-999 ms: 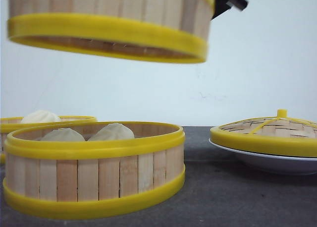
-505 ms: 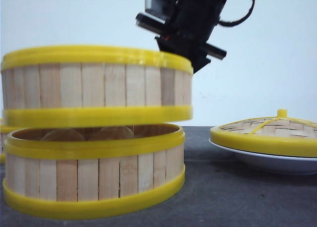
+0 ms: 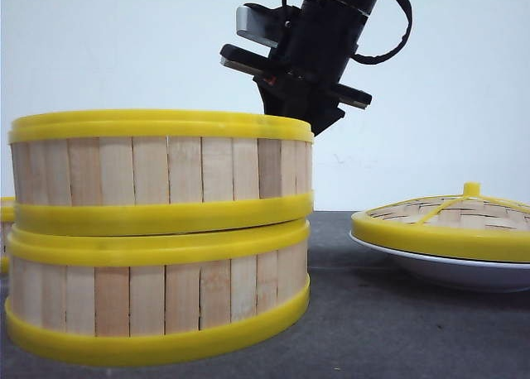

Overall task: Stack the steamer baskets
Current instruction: 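Lower the basket onto the nearest basket and open the right gripper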

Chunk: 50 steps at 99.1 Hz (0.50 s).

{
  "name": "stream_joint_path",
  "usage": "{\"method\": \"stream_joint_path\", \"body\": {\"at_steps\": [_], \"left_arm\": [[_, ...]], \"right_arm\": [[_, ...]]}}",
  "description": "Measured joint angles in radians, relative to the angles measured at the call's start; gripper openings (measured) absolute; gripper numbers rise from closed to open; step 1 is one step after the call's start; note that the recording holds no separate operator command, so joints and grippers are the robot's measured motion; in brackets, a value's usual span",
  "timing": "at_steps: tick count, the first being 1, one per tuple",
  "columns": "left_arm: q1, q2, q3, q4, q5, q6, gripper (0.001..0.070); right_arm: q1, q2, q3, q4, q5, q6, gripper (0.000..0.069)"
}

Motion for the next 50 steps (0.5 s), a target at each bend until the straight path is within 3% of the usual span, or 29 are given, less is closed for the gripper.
{"method": "stream_joint_path", "body": {"at_steps": [50], "left_arm": [[0.000,0.000,0.000,0.000,0.000,0.000,0.0388]], "right_arm": [[0.007,0.000,0.000,-0.010,0.012,0.008,0.0022]]}}
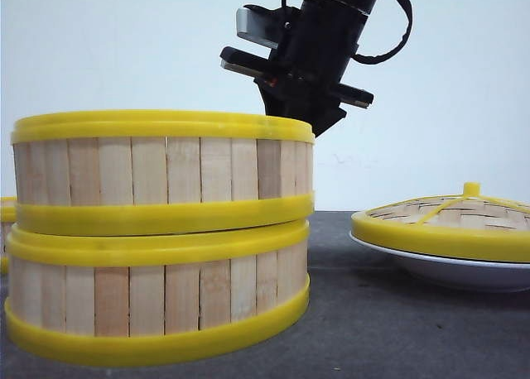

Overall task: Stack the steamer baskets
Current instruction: 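Lower the basket onto the nearest basket and open the right gripper, then grasp the rim of the farthest bun basket with the left gripper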

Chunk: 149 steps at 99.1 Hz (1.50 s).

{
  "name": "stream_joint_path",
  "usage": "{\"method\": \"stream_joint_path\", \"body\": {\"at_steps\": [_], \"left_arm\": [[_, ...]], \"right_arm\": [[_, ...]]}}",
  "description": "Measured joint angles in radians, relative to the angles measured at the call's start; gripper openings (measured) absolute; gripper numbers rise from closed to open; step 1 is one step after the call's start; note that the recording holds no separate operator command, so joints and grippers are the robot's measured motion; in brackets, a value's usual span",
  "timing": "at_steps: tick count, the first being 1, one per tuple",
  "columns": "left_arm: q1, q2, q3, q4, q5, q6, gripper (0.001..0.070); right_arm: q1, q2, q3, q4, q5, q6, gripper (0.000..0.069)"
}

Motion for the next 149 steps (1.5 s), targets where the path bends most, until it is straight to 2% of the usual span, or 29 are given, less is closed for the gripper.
{"method": "stream_joint_path", "body": {"at_steps": [59,60,71,86,98,124,142,149], "left_arm": [[0.000,0.000,0.000,0.000,0.000,0.000,0.0388],[0.013,0.010,0.003,0.053,-0.029,-0.006,0.0388],[0.053,0.068,0.032,0.077,-0.079,-0.012,0.0388],[0.107,0.200,0.107,0.097,-0.080,-0.023,0.0388],[0.126,0.332,0.158,0.120,-0.080,-0.027,0.0388],[0.130,0.623,0.237,0.147,-0.079,-0.027,0.0388],[0.130,0.745,0.253,0.194,-0.079,-0.031,0.0385],[0.130,0.775,0.262,0.195,-0.079,-0.035,0.0345]], "right_arm": [[0.012,0.000,0.000,-0.005,0.005,0.002,0.0022],[0.017,-0.014,0.000,-0.026,0.067,0.011,0.0343],[0.017,-0.077,0.000,-0.038,0.043,0.011,0.0346],[0.016,-0.208,0.000,-0.078,0.029,0.011,0.0346],[-0.006,-0.312,0.000,-0.170,0.032,0.011,0.0346],[-0.106,-0.507,0.000,-0.380,0.180,0.011,0.0346],[-0.209,-0.592,0.000,-0.504,0.207,0.011,0.0346],[-0.242,-0.624,0.000,-0.534,0.210,0.011,0.0346]]}}
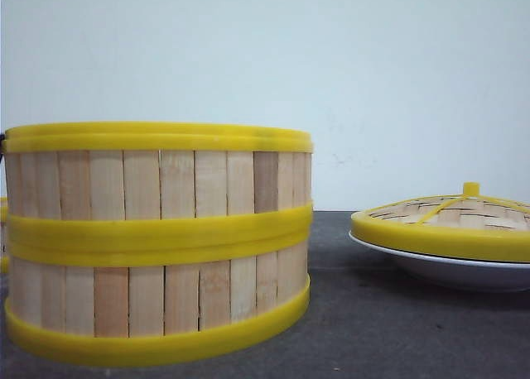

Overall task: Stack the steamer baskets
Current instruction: 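Grasp the rim of the farthest bun basket with the left gripper, then lift the basket with the left gripper and move it above the stack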

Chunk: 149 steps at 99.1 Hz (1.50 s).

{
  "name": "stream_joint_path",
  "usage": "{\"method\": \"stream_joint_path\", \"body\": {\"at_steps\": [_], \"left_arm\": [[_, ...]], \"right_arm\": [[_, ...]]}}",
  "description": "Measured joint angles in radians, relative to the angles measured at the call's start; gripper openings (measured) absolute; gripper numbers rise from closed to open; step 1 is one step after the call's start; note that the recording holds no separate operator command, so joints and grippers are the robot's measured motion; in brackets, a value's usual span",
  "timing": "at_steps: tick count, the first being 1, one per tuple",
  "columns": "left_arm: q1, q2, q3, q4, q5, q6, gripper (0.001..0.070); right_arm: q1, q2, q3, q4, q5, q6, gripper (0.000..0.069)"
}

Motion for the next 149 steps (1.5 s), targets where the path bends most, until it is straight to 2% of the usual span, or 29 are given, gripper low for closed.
{"method": "stream_joint_path", "body": {"at_steps": [18,30,48,71,102,112,128,141,149], "left_arm": [[-0.002,0.034,0.011,0.041,0.008,-0.015,0.0100],[0.000,0.040,0.014,0.054,0.005,-0.025,0.0038],[0.000,0.049,0.043,0.021,0.004,-0.023,0.0028],[0.000,0.051,0.183,-0.119,0.044,-0.013,0.0028],[0.000,0.047,0.396,-0.275,0.051,0.014,0.0028],[0.000,0.022,0.422,-0.314,0.077,0.020,0.0028],[-0.008,-0.068,0.422,-0.369,0.158,0.024,0.0028],[-0.019,-0.152,0.422,-0.397,0.182,0.027,0.0028],[-0.023,-0.206,0.422,-0.433,0.244,0.029,0.0028]], "right_arm": [[-0.051,-0.079,0.000,-0.066,0.001,0.000,0.0346],[-0.065,-0.124,-0.013,-0.069,0.001,0.008,0.0346],[-0.069,-0.198,-0.130,-0.055,0.001,0.033,0.0346],[-0.069,-0.213,-0.307,-0.019,0.000,0.039,0.0346],[-0.069,-0.192,-0.311,-0.007,-0.001,0.034,0.0346],[-0.069,-0.192,-0.311,-0.005,-0.001,0.034,0.0346],[-0.069,-0.192,-0.311,0.027,-0.003,0.033,0.0346],[-0.069,-0.192,-0.311,0.030,-0.003,0.033,0.0346],[-0.069,-0.192,-0.311,0.030,-0.003,0.033,0.0346]]}}
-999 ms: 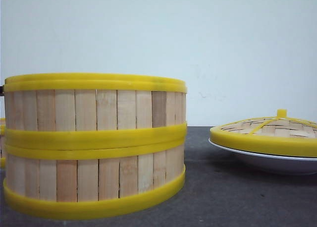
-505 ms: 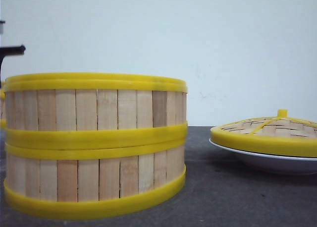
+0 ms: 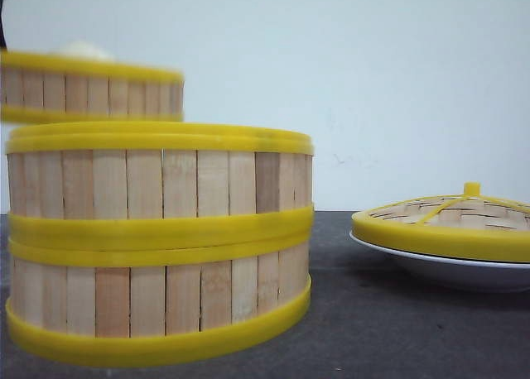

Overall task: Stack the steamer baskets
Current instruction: 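Lift the basket with the left gripper and move it above the stack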

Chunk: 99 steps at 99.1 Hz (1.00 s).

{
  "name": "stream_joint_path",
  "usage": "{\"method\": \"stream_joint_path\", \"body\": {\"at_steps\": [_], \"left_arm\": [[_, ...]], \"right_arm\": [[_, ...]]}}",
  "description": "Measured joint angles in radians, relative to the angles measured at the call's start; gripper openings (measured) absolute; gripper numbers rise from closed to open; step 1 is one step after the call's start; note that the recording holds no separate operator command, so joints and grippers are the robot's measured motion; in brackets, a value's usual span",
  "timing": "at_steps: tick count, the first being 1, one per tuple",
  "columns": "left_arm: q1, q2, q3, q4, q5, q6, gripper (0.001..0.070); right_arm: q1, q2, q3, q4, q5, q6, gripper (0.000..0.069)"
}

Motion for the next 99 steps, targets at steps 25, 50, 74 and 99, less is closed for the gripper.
{"method": "stream_joint_path", "body": {"at_steps": [25,50,74,99], "left_arm": [[-0.052,-0.136,0.002,-0.130,0.133,0.009,0.0028],[-0.137,-0.148,0.002,-0.276,0.128,0.072,0.0028],[-0.238,-0.148,-0.012,-0.271,0.022,0.080,0.0028],[-0.347,-0.148,-0.092,-0.225,-0.007,0.078,0.0028]], "right_arm": [[0.000,0.000,0.000,0.000,0.000,0.000,0.0346],[0.000,0.000,0.000,0.004,0.000,0.000,0.0346],[0.000,0.000,0.000,0.004,0.000,0.000,0.0346],[0.000,0.000,0.000,0.016,0.000,0.000,0.0346]]}}
